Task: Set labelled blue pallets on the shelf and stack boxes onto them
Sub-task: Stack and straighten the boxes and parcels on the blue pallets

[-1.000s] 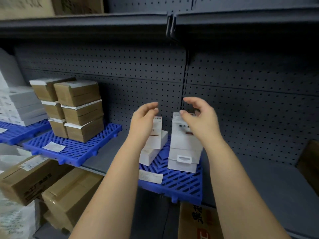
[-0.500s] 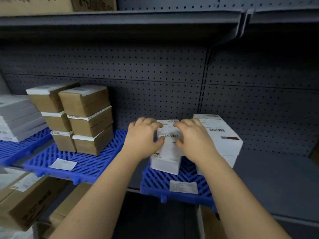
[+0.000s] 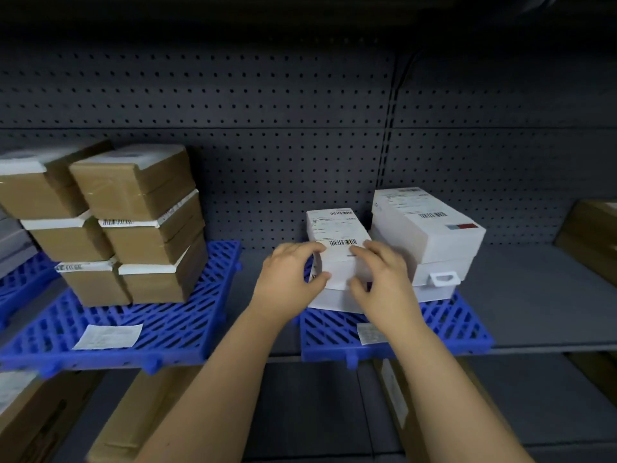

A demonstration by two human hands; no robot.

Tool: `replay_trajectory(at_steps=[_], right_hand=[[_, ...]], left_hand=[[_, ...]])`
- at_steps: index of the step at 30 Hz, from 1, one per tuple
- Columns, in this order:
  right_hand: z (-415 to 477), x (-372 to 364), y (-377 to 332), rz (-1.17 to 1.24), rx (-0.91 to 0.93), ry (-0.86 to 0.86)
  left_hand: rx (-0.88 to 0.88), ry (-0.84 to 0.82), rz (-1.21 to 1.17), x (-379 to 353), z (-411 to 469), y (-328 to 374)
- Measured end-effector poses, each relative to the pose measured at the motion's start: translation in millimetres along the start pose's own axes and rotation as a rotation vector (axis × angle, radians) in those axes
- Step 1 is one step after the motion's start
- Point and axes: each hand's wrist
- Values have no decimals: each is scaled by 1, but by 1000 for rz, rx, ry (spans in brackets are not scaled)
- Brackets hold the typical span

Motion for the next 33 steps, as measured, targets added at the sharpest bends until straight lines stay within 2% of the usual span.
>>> replay_trajectory(at_steps=[5,9,15,19,23,33], right_hand=[[-14,-3,-7,135,16,152],[-18,-6,-10,151,13,157],[-21,-7,-12,161,14,138],[-32,-11,-10,245,-143,96],[-33,-16,-8,236,-269,48],[-25,-12,-12,246,-303,62]], left_hand=[[6,-12,-176,5,-11,-14],[16,-34,-268,3,-12,-21],[-6,-45,-281,3,-8,-28],[-1,-40,-430,-1,-11,-33],[104,-81,-553,-9,-15,-32],[175,51,-710,-33,-17,-15]])
Point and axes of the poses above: each hand's wrist, its own z-axis towards the middle knuckle, its own x-axis out of the back of the hand, y = z × x, and after that the axes turned 4 degrees about -y, right-handed
